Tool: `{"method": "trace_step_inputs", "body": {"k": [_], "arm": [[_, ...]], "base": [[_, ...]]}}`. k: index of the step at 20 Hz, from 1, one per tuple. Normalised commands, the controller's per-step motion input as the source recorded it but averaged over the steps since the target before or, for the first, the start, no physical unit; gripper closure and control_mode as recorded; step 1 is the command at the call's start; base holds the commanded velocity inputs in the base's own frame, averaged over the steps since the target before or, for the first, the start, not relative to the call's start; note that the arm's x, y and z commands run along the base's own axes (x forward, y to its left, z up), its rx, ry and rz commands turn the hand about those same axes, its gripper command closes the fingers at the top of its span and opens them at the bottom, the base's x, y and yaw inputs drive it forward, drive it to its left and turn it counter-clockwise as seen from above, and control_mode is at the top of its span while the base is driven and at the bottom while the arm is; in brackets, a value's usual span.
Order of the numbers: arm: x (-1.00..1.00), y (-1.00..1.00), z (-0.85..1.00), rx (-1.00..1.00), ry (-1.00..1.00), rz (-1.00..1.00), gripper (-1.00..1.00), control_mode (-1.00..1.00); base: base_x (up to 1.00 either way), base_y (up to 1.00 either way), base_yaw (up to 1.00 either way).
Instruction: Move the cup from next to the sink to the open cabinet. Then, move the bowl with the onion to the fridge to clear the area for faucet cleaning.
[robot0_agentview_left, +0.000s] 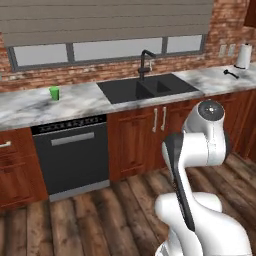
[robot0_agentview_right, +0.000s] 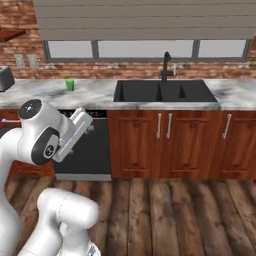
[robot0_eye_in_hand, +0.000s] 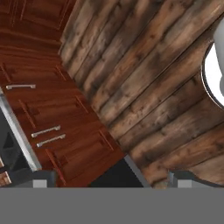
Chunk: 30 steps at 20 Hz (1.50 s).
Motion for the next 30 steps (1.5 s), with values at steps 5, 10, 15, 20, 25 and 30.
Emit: {"method": "trace_step_inputs", "body": {"k": [5,10,15,20,25,30], "arm": [[0.00,0.00,0.00,0.00,0.00,0.00,-1.00,1.00],[0.00,0.00,0.00,0.00,0.00,0.00,-1.00,1.00],[0.00,0.00,0.00,0.00,0.00,0.00,-1.00,1.00],[0.00,0.00,0.00,0.00,0.00,0.00,-1.00,1.00],[0.00,0.00,0.00,0.00,0.00,0.00,-1.00,1.00],[0.47,-0.38,-0.06,0.10,0.03,0.11,-1.00,-1.00]], "base": [[1.00,1.00,0.00],[1.00,0.96,0.00],[1.00,0.46,0.01],[1.00,0.01,0.00],[1.00,0.00,0.00],[0.40,0.00,0.00]]}}
